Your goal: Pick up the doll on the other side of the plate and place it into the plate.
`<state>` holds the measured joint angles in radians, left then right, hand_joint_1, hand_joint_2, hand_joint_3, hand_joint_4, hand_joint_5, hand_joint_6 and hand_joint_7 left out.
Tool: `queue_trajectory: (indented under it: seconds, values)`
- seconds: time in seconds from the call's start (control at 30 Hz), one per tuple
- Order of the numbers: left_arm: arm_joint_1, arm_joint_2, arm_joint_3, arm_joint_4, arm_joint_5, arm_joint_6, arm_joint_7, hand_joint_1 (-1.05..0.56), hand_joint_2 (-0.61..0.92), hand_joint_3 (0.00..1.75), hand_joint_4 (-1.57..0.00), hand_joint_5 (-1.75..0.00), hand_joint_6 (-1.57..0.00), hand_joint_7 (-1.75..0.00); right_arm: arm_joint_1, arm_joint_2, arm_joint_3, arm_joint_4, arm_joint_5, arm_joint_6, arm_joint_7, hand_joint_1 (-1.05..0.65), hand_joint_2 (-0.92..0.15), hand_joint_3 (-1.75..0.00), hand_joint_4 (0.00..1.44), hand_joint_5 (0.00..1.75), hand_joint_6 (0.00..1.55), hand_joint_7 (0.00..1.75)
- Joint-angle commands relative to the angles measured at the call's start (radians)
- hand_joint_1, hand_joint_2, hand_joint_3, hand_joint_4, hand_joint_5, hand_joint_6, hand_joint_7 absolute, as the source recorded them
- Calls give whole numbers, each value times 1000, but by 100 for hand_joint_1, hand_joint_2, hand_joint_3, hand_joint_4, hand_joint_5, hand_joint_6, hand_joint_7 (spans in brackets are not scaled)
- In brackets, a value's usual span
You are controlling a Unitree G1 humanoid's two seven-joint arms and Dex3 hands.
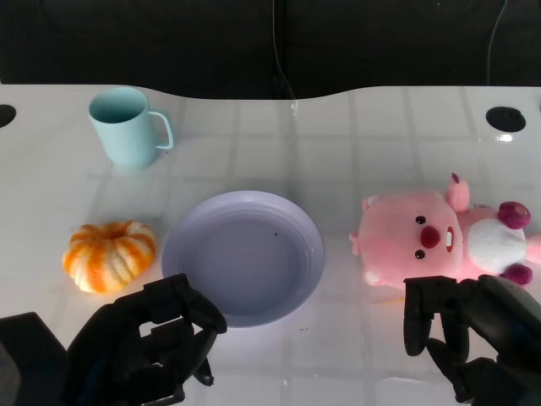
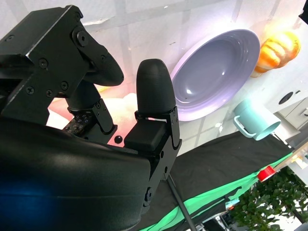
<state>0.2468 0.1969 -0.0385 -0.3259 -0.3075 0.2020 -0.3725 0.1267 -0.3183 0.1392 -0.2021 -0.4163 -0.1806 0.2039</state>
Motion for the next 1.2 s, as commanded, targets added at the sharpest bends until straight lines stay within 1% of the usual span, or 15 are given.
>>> queue_trajectory:
  seconds: [0.03, 0.8, 0.83, 0.9, 0.93, 0.97, 1.07, 1.1, 1.13, 1.17, 1.2]
  values:
    - [-2, 14, 12, 1, 2, -3, -9, -40, 76, 78, -60, -175, -65, -138, -2, -7, -1, 7, 15, -11, -6, 4, -26, -144, 94, 175, 81, 153]
    - [-4, 16, 14, 1, 1, -3, -12, -41, 75, 77, -60, -175, -66, -136, -1, -10, -1, -7, 8, 5, 0, 4, -27, -143, 91, 175, 80, 151]
    - [-3, 16, 14, 2, 0, -4, -13, -41, 75, 77, -60, -175, -66, -136, 1, -7, -3, -10, 13, 12, 2, 5, -27, -142, 91, 175, 80, 150]
    - [-2, 15, 14, 0, 1, -4, -12, -41, 75, 77, -61, -175, -66, -136, 3, 1, -8, -18, 22, 26, 1, 8, -27, -142, 88, 173, 82, 141]
    - [-2, 16, 15, -2, 1, -3, -12, -40, 75, 77, -61, -175, -66, -136, 4, 8, -12, -24, 28, 39, -1, 8, -27, -140, 88, 169, 82, 135]
    - [-2, 17, 15, -2, 0, -2, -13, -40, 76, 77, -61, -175, -66, -136, 5, 15, -16, -33, 33, 56, -2, 9, -30, -135, 87, 161, 83, 125]
    - [-4, 17, 16, -2, 1, 3, -9, -40, 75, 76, -62, -175, -66, -136, 2, 20, -37, -59, 64, 95, 5, 9, -41, -117, 85, 148, 82, 108]
    - [-5, 16, 15, -1, 3, 1, -8, -41, 75, 76, -63, -175, -67, -136, -3, 17, -47, -66, 74, 103, 7, 9, -46, -105, 83, 139, 80, 100]
    - [-5, 15, 14, 1, 5, -4, -8, -41, 75, 76, -63, -175, -67, -136, -8, 13, -55, -73, 82, 110, 10, 6, -50, -94, 81, 134, 79, 94]
    - [-6, 14, 13, 4, 7, -8, -9, -40, 75, 76, -63, -175, -67, -136, -12, 8, -63, -80, 90, 120, 15, 3, -53, -83, 79, 130, 79, 89]
    - [-6, 13, 11, 5, 9, -11, -9, -40, 75, 76, -62, -175, -67, -136, -18, 4, -72, -92, 96, 136, 23, 1, -56, -77, 77, 129, 78, 85]
